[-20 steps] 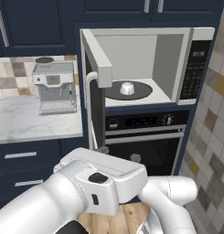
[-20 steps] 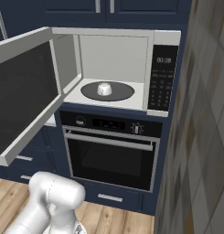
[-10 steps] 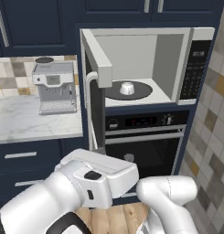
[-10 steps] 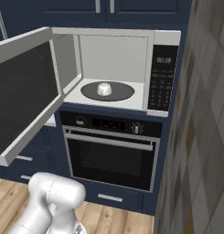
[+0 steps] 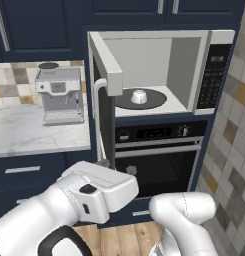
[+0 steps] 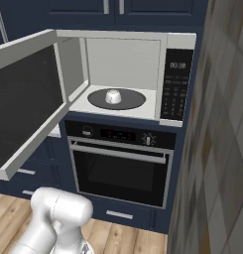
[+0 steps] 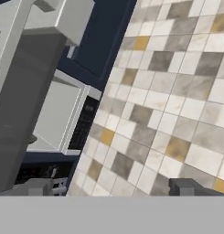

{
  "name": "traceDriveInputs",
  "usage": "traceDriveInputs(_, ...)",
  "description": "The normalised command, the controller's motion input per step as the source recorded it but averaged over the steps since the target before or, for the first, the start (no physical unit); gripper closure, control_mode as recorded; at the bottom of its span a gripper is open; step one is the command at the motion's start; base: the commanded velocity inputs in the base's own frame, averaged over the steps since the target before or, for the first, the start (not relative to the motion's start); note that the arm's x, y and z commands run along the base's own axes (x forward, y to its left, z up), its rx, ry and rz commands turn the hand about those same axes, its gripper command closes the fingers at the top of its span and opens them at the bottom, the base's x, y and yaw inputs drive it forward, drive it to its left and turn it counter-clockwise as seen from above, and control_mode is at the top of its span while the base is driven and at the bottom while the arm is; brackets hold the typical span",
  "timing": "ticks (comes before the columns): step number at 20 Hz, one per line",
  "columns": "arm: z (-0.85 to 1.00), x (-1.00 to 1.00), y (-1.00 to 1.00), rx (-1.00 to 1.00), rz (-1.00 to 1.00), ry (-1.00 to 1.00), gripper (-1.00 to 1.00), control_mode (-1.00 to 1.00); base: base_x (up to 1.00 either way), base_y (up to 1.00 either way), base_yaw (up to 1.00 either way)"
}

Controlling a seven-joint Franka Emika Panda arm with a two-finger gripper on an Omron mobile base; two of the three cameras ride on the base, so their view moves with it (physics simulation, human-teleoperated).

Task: Pick the mug from the counter and place it inside the microwave. Then close the microwave.

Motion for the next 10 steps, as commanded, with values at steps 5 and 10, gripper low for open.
traceDriveInputs(5,-0.18,0.21,0.11,-0.03,-0.13,0.0,-1.0,-1.0,0.0,0.0,0.0)
traceDriveInputs(10,-0.16,0.22,0.19,-0.02,-0.14,0.0,-1.0,-1.0,0.0,0.0,0.0)
